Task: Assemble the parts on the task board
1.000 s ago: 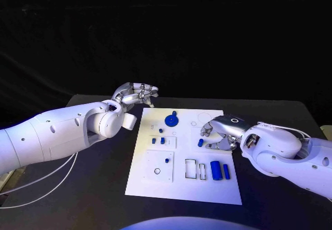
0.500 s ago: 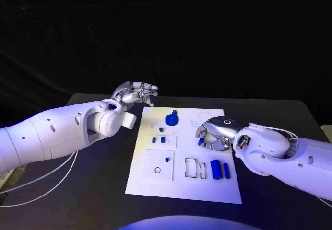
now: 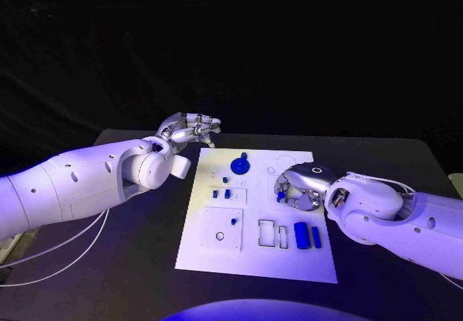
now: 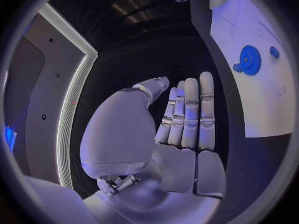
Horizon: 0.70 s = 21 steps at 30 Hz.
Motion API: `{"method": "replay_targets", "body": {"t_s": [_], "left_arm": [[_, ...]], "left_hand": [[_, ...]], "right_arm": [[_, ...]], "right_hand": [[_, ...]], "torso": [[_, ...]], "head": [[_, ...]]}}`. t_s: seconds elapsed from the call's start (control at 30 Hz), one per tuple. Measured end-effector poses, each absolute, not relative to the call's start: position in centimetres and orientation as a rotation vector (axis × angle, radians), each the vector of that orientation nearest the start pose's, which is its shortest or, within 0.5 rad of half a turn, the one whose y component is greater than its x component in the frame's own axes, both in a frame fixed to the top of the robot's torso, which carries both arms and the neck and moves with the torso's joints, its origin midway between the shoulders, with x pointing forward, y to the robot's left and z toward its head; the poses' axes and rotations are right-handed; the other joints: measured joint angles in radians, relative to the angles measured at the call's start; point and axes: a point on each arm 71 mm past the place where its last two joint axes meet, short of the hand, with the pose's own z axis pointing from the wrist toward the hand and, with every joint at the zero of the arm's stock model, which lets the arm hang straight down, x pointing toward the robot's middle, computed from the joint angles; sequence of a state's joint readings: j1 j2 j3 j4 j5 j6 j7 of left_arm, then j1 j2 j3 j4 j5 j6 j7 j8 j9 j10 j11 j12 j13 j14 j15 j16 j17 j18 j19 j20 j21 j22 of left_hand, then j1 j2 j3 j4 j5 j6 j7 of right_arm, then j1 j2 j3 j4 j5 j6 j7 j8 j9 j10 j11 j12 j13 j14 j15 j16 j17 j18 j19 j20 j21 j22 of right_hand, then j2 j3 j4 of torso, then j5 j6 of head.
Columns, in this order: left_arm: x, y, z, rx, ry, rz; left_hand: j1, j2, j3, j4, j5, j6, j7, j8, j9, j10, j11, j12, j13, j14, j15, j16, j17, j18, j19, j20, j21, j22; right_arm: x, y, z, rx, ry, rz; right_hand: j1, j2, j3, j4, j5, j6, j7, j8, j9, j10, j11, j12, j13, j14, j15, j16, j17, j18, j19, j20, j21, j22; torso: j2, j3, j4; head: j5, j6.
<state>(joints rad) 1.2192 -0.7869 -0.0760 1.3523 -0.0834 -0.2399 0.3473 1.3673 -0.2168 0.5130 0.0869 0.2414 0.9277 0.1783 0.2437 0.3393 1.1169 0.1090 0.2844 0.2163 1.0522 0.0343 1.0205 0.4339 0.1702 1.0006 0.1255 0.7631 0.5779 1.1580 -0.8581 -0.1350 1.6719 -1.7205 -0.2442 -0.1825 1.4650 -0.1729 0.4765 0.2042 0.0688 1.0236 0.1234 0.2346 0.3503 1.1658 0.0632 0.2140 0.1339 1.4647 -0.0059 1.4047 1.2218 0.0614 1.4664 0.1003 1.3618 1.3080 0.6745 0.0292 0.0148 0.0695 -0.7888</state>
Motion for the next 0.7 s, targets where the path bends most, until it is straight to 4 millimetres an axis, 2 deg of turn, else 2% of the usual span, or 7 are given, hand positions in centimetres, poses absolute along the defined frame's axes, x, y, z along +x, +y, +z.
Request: {"method": "replay_targets", "body": {"t_s": [0.17, 0.2, 0.23, 0.4, 0.63, 0.7], "left_arm": [[51.8, 22.9, -19.4, -1.047, 1.491, -1.445], [51.8, 22.9, -19.4, -1.047, 1.491, -1.445], [51.8, 22.9, -19.4, -1.047, 1.491, -1.445], [51.8, 22.9, -19.4, -1.048, 1.492, -1.444], [51.9, 23.0, -19.4, -1.050, 1.492, -1.440], [51.9, 23.0, -19.4, -1.050, 1.492, -1.439]], "left_hand": [[0.000, 0.000, 0.000, 0.000, 0.000, 0.000, 0.000, 0.000, 0.000, 0.000, 0.000, 0.000, 0.000, 0.000, 0.000, 0.000, 0.000, 0.000, 0.000, 0.000, 0.000, 0.000], [0.000, 0.000, 0.000, 0.000, 0.000, 0.000, 0.000, 0.000, 0.000, 0.000, 0.000, 0.000, 0.000, 0.000, 0.000, 0.000, 0.000, 0.000, 0.000, 0.000, 0.000, 0.000], [0.000, 0.000, 0.000, 0.000, 0.000, 0.000, 0.000, 0.000, 0.000, 0.000, 0.000, 0.000, 0.000, 0.000, 0.000, 0.000, 0.000, 0.000, 0.000, 0.000, 0.000, 0.000], [0.000, 0.000, 0.000, 0.000, 0.000, 0.000, 0.000, 0.000, 0.000, 0.000, 0.000, 0.000, 0.000, 0.000, 0.000, 0.000, 0.000, 0.000, 0.000, 0.000, 0.000, 0.000], [0.000, 0.000, 0.000, 0.000, 0.000, 0.000, 0.000, 0.000, 0.000, 0.000, 0.000, 0.000, 0.000, 0.000, 0.000, 0.000, 0.000, 0.000, 0.000, 0.000, 0.000, 0.000], [0.000, 0.000, 0.000, 0.000, 0.000, 0.000, 0.000, 0.000, 0.000, 0.000, 0.000, 0.000, 0.000, 0.000, 0.000, 0.000, 0.000, 0.000, 0.000, 0.000, 0.000, 0.000]], "right_arm": [[42.8, -16.2, -22.6, -0.473, 1.733, 0.591], [42.8, -16.2, -22.6, -0.471, 1.730, 0.592], [42.7, -16.2, -22.6, -0.470, 1.726, 0.595], [42.2, -16.3, -22.1, -0.454, 1.701, 0.612], [40.9, -15.0, -19.0, -0.423, 1.611, 0.705], [40.4, -14.4, -18.3, -0.416, 1.589, 0.740]], "right_hand": [[0.001, 0.002, 0.036, -0.025, -0.014, 0.019, -0.002, 0.010, 0.006, 0.017, -0.004, -0.001, 0.006, 0.001, -0.006, 0.000, 0.002, 0.000, 0.000, -0.007, 0.011, 0.000], [0.002, 0.002, 0.042, -0.031, -0.015, 0.023, -0.004, 0.013, 0.011, 0.022, -0.005, 0.002, 0.006, 0.000, -0.007, 0.002, 0.003, -0.003, 0.000, -0.007, 0.018, 0.000], [0.002, 0.004, 0.048, -0.037, -0.016, 0.028, -0.004, 0.017, 0.012, 0.030, -0.006, 0.007, 0.009, 0.000, -0.007, 0.004, 0.004, -0.016, 0.000, -0.007, 0.025, 0.000], [0.001, 0.011, 0.061, -0.050, -0.017, 0.032, -0.007, 0.022, 0.012, 0.043, -0.007, 0.013, 0.019, 0.004, -0.011, 0.004, 0.004, -0.016, 0.000, -0.007, 0.026, 0.000], [0.002, 0.019, 0.069, -0.058, -0.015, 0.033, -0.007, 0.023, 0.012, 0.046, -0.008, 0.010, 0.016, 0.004, -0.011, 0.003, 0.004, -0.016, 0.000, -0.007, 0.030, 0.000], [0.002, 0.019, 0.070, -0.059, -0.015, 0.032, -0.007, 0.023, 0.012, 0.046, -0.008, 0.010, 0.017, 0.004, -0.011, 0.003, 0.004, -0.016, 0.000, -0.014, 0.030, 0.000]], "torso": [[0.000, -0.0001, 0.0000], [0.000, -0.0004, 0.0000], [0.000, -0.0005, 0.0001], [0.000, -0.0004, 0.0002], [-0.001, -0.0003, 0.0002], [-0.001, -0.0002, 0.0002]], "head": [[-0.001, -0.001], [-0.001, -0.001], [-0.001, -0.001], [-0.001, -0.002], [0.003, -0.002], [0.004, -0.001]]}}
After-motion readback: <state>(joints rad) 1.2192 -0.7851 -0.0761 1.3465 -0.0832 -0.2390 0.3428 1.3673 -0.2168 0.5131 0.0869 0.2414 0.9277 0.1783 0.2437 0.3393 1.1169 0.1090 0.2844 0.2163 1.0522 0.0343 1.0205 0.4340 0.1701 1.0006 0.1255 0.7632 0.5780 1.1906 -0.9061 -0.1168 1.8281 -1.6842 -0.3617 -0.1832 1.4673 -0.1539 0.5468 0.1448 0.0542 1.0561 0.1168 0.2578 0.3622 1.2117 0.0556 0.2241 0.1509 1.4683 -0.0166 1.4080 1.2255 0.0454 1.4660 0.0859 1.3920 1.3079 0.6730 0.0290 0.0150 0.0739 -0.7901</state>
